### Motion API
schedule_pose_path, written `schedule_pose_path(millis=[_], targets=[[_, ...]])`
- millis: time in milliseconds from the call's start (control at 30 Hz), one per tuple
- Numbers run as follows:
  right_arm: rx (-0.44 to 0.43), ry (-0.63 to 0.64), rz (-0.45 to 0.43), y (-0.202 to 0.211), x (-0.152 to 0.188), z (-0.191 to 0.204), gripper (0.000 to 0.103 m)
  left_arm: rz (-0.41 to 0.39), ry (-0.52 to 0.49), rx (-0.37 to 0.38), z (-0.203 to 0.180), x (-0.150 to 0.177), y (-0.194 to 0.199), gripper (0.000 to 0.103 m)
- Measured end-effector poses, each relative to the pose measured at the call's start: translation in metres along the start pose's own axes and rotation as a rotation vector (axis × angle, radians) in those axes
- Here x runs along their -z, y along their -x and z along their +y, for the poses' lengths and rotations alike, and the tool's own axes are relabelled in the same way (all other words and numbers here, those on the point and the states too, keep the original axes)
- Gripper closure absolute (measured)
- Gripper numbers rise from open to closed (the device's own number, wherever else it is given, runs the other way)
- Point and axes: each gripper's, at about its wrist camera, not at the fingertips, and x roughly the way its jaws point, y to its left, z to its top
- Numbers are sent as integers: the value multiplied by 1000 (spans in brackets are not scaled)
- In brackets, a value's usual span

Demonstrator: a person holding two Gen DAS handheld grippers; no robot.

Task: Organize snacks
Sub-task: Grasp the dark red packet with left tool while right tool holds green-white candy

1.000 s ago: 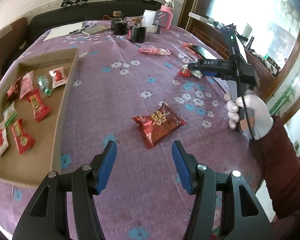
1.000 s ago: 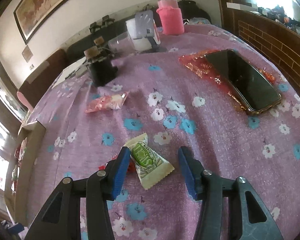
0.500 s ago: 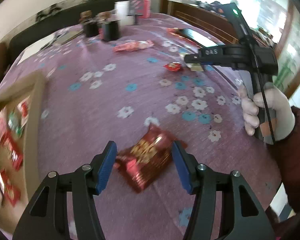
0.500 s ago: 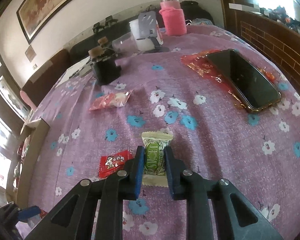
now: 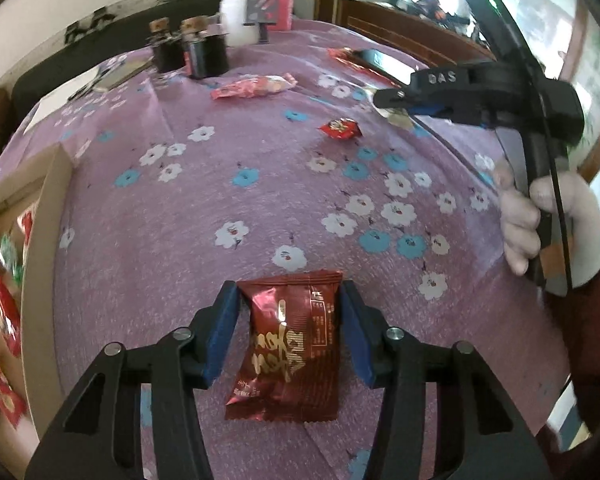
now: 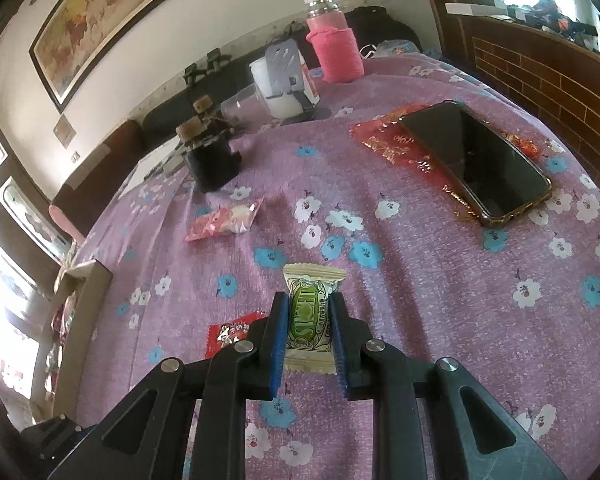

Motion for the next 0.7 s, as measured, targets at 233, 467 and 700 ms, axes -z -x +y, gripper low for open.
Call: schedule_pose_path(millis=[233, 467, 700], targets=[[-7, -16, -19, 4, 0, -3, 82, -67, 120, 24, 16, 4, 26, 54], [-21, -18, -33, 7, 0, -3, 82, -144, 240, 43, 43, 17, 65, 57], [7, -13, -31, 3, 2, -2, 82, -174, 349, 33, 81, 40, 89, 61]])
